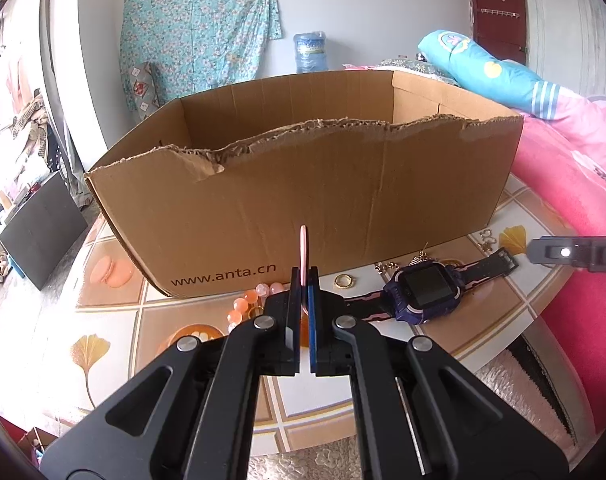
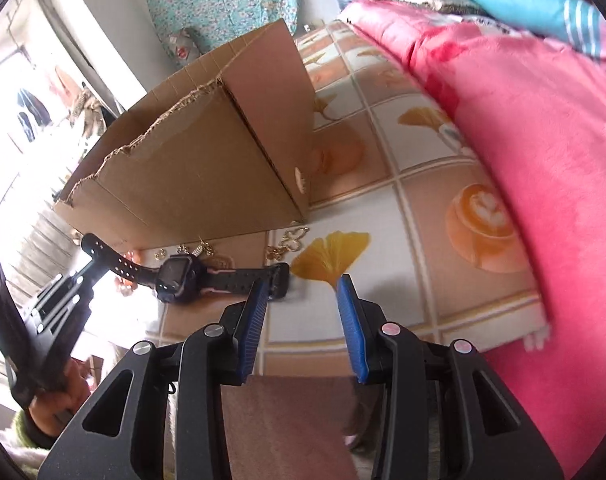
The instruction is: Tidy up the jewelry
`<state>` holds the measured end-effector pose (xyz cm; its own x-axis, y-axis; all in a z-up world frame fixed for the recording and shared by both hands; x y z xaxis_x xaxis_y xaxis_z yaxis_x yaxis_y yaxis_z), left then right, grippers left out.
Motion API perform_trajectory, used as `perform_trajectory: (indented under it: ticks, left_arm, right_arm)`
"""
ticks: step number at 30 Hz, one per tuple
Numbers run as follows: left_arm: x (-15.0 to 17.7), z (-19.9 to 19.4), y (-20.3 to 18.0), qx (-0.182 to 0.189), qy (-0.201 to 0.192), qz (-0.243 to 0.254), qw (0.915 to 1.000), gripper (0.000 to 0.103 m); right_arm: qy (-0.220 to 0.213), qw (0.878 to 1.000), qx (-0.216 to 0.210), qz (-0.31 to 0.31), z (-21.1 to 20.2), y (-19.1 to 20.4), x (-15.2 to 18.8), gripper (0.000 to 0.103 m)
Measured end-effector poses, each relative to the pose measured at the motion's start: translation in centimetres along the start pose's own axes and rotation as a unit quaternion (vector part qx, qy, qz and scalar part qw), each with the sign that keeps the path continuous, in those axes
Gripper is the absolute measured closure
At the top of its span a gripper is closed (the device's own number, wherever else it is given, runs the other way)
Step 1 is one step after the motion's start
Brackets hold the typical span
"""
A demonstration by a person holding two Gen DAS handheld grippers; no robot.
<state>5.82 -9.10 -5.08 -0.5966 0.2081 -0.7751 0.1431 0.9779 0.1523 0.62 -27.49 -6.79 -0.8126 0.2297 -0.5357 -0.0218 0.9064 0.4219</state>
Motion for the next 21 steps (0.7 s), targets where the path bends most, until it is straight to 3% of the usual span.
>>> perform_trajectory:
  ticks: [7,13,16,21]
  left_arm:
    - [0.1,0.2,0.0,-0.001,0.005,0.001,1.0000,0.101]
    - [0.2,0.4,-0.2,0.001,0.008,0.003,1.0000,0.101]
    - [0.3,0.4,-0.1,0.001,0.009,0.002,1.0000,0.101]
    - [0.4,0.4,-0.2,0.001,0.007,0.000,1.0000,0.101]
  right_arm:
    - [0.017,0.998,-0.039,0.036,1.9,-0.6,-1.1,0.084]
    - [0.015,0.992,-0.084,0.089,2.5,-1.4,-1.1,0.089]
    - [0.008,0.981,-0.151,0.121,2.4,-1.3,-1.0,0.091]
    - [-0.001,0.988,-0.116,0.097,2.5,-0.4,-1.3,0.097]
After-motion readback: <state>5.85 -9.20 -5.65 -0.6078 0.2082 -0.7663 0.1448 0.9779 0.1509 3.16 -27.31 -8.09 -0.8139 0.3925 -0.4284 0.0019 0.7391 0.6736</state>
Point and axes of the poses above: each gripper's, at about its wrist camera, not at the fingertips, and z roughly the way its jaws point, y to its left, x to its underside, the point moved 3 cm from there along z, roughly the way its jaws point, and after that the axes turned 6 degrees about -x, right-handed, at the moved point
